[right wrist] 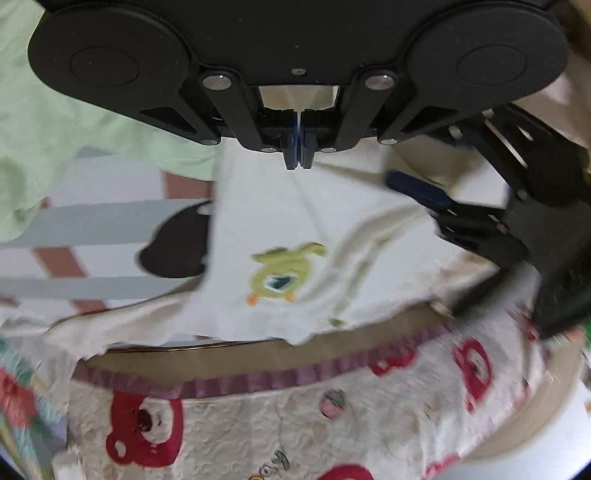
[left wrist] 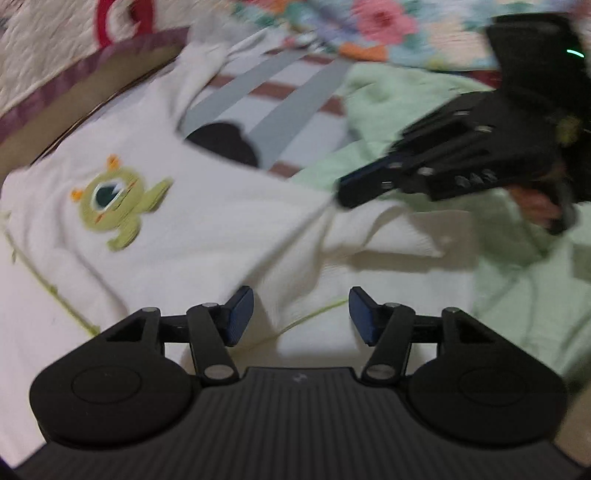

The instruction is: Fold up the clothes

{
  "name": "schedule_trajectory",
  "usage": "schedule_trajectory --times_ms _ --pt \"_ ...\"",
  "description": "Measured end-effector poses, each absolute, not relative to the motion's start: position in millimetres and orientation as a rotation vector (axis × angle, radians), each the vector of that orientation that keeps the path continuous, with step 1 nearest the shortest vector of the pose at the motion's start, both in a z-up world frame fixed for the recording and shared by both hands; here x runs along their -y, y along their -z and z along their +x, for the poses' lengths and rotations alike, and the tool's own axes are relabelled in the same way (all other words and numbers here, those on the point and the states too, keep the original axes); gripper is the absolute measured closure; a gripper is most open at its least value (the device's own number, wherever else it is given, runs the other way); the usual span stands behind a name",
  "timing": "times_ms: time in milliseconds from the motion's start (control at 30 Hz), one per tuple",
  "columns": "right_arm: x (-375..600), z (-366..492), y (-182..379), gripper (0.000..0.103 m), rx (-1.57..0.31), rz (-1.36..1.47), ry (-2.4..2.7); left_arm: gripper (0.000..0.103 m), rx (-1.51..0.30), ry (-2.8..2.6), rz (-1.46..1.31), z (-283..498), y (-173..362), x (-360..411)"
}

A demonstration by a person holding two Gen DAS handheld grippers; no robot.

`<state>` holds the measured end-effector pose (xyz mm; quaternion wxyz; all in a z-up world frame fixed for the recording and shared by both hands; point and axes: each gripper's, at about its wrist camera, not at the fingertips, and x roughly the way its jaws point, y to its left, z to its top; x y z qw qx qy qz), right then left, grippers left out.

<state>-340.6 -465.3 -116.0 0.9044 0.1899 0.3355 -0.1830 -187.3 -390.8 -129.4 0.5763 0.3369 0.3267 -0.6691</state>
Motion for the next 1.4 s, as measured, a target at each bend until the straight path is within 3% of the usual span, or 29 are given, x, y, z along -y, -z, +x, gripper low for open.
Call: schedule_trajectory --times_ms 100,333,700,800,967,1033,1233,1400 --pt "453 -326 113 0.093 -0.864 0.273 0.599 0.05 -0.799 1.475 0.765 -175 137 392" --pt "431 -325 116 0.087 -0.879 0.492 0.383 0.05 -0.898 1.421 0.639 -154 137 393" --pt "422 -323 137 0.064 -0.85 0.641 0.276 0.047 -0.92 1.442 0.472 -141 126 383" --pt "426 -323 139 0.064 -0.836 0.495 0.429 0.047 -0.9 1.433 0.499 -146 125 382" --pt "430 -336 120 0.064 -0.66 0.254 0.581 0.047 -0.913 1.432 0.458 -142 125 377" --pt "442 -332 123 0.064 -0.705 0.211 0.587 0.047 -0.93 1.445 0.444 -142 126 377" --pt "449 -345 113 0.064 -0.682 0.437 0.457 0.046 -0.903 1.438 0.51 -149 128 377" --pt "409 -337 121 0.064 -0.723 0.464 0.266 0.046 -0.873 1.439 0.55 -154 130 377"
